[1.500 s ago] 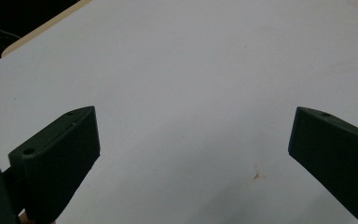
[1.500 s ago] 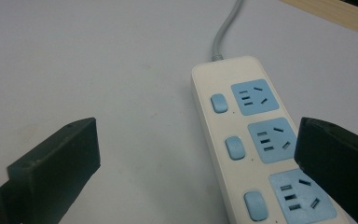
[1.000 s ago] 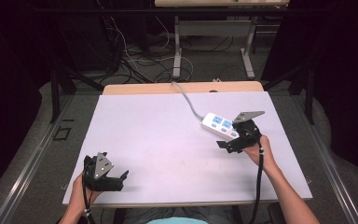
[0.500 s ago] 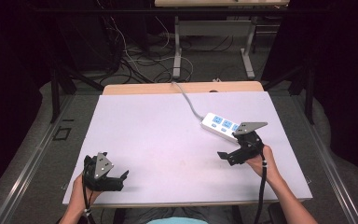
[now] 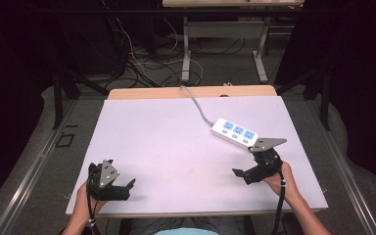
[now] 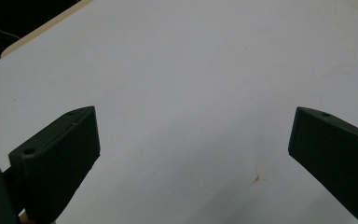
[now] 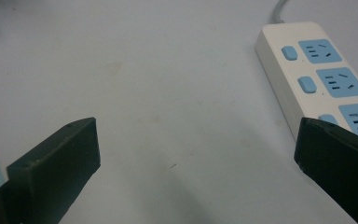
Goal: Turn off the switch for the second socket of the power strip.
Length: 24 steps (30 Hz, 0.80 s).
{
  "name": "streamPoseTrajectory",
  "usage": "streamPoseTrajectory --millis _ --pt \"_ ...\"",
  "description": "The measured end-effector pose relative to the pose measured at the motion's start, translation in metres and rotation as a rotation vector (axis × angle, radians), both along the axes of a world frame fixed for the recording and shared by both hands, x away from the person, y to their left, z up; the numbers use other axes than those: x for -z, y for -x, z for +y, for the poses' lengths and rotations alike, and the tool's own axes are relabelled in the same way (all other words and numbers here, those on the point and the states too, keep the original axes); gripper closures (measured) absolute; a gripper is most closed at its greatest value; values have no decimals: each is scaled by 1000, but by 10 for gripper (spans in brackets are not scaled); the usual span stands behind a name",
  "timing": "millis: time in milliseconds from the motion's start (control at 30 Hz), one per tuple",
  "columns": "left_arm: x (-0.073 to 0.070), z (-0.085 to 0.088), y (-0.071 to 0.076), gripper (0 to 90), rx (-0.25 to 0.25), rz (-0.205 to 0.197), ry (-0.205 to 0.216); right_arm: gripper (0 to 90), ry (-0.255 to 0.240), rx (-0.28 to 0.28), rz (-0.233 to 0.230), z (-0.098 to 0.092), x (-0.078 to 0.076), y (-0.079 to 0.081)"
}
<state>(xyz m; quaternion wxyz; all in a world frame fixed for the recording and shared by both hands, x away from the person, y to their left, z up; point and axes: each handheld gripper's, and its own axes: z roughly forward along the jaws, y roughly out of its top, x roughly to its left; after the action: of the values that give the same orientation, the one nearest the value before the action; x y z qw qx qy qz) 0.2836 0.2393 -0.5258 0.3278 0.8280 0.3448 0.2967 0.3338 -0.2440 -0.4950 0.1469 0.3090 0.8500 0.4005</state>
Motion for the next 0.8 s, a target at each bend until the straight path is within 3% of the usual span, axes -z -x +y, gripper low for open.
streamPoseTrajectory --millis 800 --pt "0 -1 -1 18 5 1 -2 0 27 16 17 -10 12 30"
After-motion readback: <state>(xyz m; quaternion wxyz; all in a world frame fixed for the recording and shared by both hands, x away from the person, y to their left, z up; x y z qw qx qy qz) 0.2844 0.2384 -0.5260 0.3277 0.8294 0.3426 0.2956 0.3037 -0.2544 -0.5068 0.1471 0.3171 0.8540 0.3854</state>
